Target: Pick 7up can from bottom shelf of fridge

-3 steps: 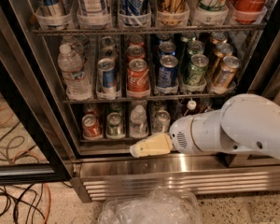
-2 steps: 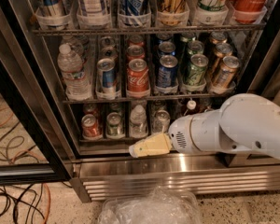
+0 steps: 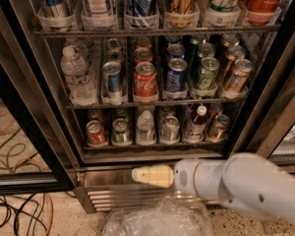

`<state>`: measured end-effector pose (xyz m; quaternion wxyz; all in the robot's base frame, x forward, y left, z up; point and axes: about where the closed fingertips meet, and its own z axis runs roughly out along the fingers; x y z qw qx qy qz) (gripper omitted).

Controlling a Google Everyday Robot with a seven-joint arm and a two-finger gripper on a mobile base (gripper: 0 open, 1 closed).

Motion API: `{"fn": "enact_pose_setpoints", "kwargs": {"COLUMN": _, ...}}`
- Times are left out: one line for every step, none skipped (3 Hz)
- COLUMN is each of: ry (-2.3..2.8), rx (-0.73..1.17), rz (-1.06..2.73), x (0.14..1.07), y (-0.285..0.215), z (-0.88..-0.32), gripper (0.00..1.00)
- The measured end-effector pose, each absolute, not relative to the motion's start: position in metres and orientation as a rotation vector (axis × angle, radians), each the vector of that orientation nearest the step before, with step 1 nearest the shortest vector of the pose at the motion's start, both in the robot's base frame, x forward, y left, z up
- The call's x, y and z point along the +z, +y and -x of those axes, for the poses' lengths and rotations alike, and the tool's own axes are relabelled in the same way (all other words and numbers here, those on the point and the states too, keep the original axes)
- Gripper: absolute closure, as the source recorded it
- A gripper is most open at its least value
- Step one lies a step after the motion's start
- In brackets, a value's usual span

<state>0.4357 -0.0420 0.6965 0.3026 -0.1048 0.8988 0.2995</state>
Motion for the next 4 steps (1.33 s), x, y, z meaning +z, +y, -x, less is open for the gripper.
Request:
{"fn": "enact_pose_setpoints", "kwargs": {"ry": 2.406, "rx": 0.857, "rz": 0.089, "x": 0.657, "y": -0.014, "z": -0.405, "gripper": 0.0}}
{"fn": "enact_pose_setpoints", "kwargs": {"ry": 2.355, "rx": 0.838, "rz": 0.121, "x": 0.668, "y": 0.011, "z": -0.411, "gripper": 0.0}}
{"fn": "enact_pose_setpoints", "kwargs": {"ry": 2.355, "rx": 0.838, "rz": 0.122, "x": 0.668, "y": 0.011, "z": -0.411, "gripper": 0.0}}
{"fn": "enact_pose_setpoints", "kwargs": {"ry": 2.354, "rx": 0.86, "rz": 0.115, "x": 0.659, "y": 0.016, "z": -0.421, "gripper": 0.0}}
